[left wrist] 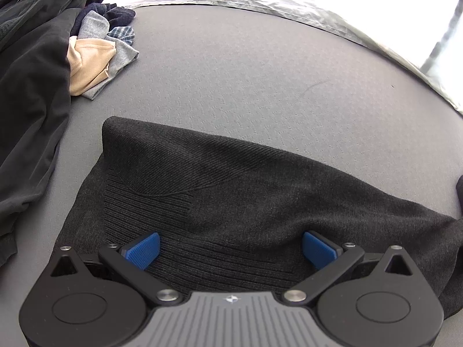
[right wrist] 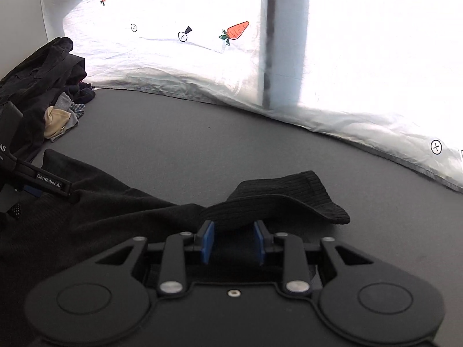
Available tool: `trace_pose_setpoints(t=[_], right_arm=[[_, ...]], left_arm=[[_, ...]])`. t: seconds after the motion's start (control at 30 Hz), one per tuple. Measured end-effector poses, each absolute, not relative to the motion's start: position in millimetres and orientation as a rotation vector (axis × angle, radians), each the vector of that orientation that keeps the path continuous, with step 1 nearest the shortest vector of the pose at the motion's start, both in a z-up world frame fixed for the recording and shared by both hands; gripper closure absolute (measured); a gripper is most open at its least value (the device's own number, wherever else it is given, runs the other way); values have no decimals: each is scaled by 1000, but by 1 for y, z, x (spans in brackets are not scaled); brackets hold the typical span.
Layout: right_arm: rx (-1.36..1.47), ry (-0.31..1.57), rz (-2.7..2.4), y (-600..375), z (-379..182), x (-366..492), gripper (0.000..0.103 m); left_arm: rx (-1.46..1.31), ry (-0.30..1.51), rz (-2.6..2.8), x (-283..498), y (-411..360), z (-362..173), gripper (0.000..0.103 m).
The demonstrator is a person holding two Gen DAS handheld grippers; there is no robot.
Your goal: Fold clothes
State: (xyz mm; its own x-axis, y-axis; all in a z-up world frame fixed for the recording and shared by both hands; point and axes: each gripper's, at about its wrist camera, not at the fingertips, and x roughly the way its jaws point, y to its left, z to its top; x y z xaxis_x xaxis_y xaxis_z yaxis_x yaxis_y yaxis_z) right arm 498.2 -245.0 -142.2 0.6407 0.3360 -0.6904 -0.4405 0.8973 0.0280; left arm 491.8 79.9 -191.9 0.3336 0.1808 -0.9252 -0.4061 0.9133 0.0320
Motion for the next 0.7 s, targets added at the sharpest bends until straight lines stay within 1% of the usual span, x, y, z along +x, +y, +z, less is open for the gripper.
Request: trace_pose_setpoints(t=[0.23,0.33,0.57,0.7], right_arm=[[117,868,237,-288,-176,540,73],[21,889,192,-275,-187,554,76],[-6,871,277,-226,-192,590,76],[-11,863,365,-192,-186,600,76]], left_arm=[[-220,1167,390,491,80,-192,0],[-220,1167,391,492,80,-192,0],[-219,1168,390,492,80,-191,0],[-219,1167,389,492,81,-191,0]])
